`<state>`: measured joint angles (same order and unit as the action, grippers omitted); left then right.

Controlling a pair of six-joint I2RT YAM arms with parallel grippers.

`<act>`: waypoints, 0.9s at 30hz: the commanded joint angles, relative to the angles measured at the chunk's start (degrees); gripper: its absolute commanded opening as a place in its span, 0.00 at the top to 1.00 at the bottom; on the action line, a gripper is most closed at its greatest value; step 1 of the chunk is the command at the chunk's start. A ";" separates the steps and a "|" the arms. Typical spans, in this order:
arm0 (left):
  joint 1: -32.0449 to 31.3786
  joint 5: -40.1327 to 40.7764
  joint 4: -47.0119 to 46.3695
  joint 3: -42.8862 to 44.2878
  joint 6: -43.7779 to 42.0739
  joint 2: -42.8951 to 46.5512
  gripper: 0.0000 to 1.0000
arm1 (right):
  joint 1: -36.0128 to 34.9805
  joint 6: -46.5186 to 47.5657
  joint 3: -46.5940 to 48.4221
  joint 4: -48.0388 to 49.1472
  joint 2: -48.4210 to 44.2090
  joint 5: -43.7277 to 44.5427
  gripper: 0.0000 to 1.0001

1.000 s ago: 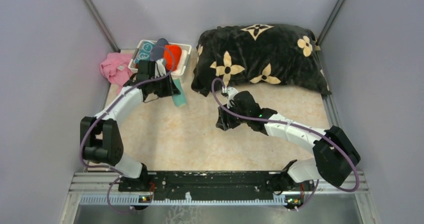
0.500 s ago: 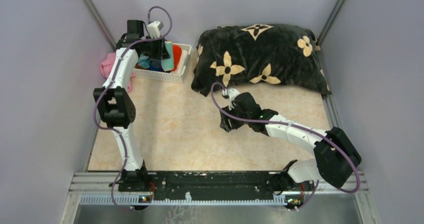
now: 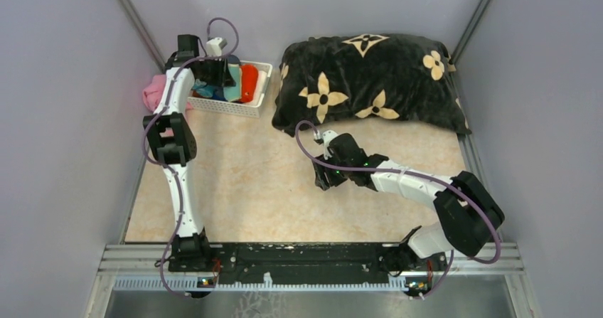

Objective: Roll the towels
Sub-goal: Place the towel in the bin.

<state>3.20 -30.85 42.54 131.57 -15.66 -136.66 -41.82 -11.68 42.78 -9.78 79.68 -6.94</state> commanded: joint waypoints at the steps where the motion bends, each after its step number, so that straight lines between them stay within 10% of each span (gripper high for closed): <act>1: -0.37 5.87 -3.57 0.89 -1.42 -2.47 0.73 | 0.34 0.06 2.50 0.86 1.02 -0.03 0.44; 10: -1.40 9.64 -14.31 -6.11 3.07 1.08 0.35 | 0.28 -0.38 2.40 0.80 1.71 -0.87 0.45; 27: -2.04 15.23 -19.64 -11.21 9.54 7.77 0.19 | 0.34 -0.36 1.90 0.16 -0.84 -1.02 0.46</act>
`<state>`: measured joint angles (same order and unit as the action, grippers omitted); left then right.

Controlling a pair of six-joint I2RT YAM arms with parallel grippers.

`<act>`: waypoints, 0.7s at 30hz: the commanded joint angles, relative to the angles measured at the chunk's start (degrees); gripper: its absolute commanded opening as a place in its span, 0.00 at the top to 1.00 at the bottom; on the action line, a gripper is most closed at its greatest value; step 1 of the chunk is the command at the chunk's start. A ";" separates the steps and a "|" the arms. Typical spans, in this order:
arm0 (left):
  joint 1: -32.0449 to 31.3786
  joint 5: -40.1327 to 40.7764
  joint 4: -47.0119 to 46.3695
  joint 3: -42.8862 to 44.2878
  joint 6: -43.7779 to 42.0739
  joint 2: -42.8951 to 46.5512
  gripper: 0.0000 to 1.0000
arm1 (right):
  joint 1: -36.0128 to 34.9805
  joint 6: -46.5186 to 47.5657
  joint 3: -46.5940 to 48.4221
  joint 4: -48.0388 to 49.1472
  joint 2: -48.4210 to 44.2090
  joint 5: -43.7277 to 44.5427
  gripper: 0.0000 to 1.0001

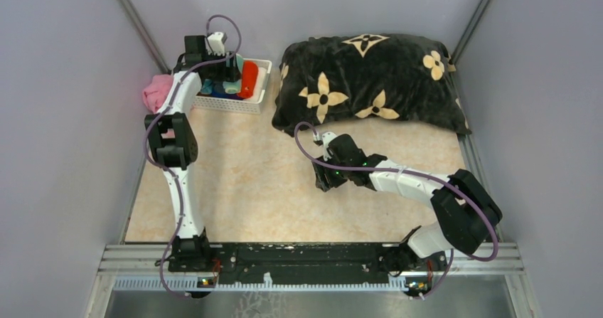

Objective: Roll the towels
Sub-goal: Place the towel in the bin.

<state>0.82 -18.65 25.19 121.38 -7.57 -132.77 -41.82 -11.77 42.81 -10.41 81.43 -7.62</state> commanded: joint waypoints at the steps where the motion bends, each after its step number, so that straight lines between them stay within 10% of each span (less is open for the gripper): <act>1: 0.33 3.35 -2.45 -1.25 1.68 4.32 0.19 | 0.31 -0.28 1.69 0.75 -2.85 -0.30 0.46; 21: 0.22 1.00 -7.33 -21.69 11.99 29.45 0.02 | 2.68 0.18 4.71 -3.99 -12.58 17.36 0.33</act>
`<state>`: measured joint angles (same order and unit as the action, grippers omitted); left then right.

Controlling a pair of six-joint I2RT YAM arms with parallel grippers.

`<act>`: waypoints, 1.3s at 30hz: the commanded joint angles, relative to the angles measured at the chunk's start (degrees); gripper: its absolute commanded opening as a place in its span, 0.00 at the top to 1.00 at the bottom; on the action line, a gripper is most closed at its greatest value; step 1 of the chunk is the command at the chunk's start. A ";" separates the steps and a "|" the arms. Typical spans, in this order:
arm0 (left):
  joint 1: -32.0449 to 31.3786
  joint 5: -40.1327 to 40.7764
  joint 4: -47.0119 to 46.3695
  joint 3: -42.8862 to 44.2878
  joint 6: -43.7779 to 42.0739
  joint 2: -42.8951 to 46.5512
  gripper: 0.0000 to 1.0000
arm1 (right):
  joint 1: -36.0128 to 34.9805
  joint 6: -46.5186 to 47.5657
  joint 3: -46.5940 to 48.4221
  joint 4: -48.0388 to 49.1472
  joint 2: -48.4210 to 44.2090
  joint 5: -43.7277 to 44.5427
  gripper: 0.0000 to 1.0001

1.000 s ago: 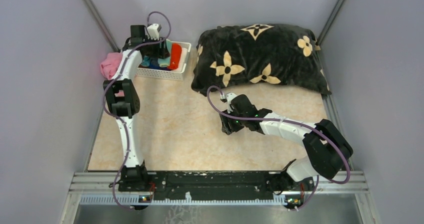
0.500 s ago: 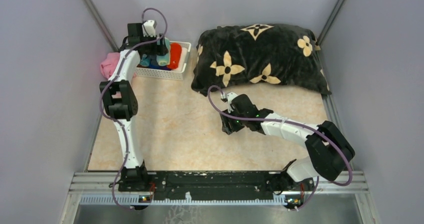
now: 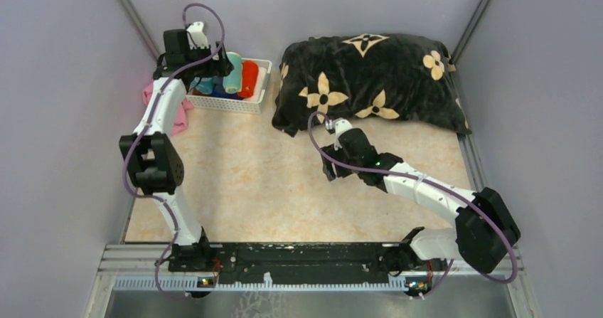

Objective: Roll the towels
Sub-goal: Place the towel in the bin, then reset both arms

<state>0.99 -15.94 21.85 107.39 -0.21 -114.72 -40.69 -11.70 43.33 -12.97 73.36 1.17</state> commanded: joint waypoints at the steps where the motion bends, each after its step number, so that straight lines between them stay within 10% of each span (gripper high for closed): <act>1: 0.06 -2.19 -4.79 -11.39 5.74 14.46 0.02 | 1.73 -0.02 4.37 -2.16 -5.43 10.78 0.30; 14: -0.06 -1.12 -1.88 -46.65 9.16 57.34 0.01 | 8.33 -5.01 4.28 -14.34 -21.26 29.25 0.11; 23: -4.31 14.79 -3.38 -59.97 8.11 84.14 0.00 | 8.70 -2.90 3.31 -16.90 -36.70 38.85 0.07; 39: -8.59 18.75 -9.21 -70.13 8.12 95.52 0.00 | 8.69 -1.31 -1.56 -13.99 -48.24 46.10 0.05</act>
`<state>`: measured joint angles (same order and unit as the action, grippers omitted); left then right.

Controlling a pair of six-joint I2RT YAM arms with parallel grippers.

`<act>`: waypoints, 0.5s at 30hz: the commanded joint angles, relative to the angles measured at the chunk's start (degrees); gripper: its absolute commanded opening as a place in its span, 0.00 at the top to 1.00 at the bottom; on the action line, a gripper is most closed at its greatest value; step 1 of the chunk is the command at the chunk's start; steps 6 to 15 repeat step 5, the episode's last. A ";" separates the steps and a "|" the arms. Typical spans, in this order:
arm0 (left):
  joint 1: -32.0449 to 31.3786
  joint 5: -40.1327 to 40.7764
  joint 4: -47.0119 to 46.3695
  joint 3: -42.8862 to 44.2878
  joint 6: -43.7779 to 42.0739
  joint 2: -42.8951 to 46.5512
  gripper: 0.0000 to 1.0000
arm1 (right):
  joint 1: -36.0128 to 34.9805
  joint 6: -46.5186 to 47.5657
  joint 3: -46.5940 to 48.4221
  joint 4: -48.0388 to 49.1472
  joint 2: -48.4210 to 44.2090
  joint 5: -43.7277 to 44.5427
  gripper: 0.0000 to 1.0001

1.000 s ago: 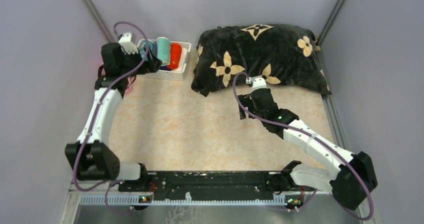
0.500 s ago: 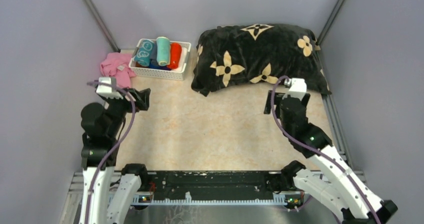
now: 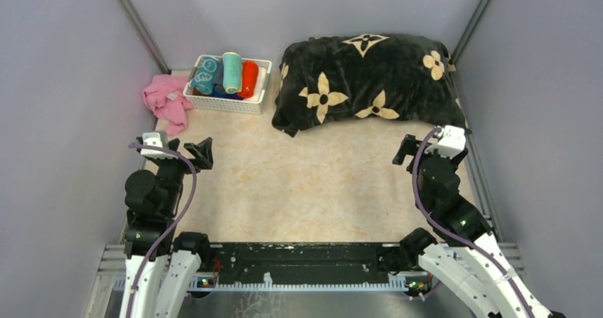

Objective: Roll the towels
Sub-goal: Reset both arms

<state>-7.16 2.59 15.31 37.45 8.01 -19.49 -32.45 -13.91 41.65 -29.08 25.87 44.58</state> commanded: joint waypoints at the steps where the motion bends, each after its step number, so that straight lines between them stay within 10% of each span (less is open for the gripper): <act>1: -0.39 0.03 -2.73 -0.23 -0.13 0.13 0.00 | 0.46 0.90 0.10 2.18 -0.68 2.78 0.05; 15: -0.39 -0.60 -2.82 -0.21 -0.02 -0.33 0.00 | 0.48 1.09 0.33 2.39 -0.59 2.63 0.05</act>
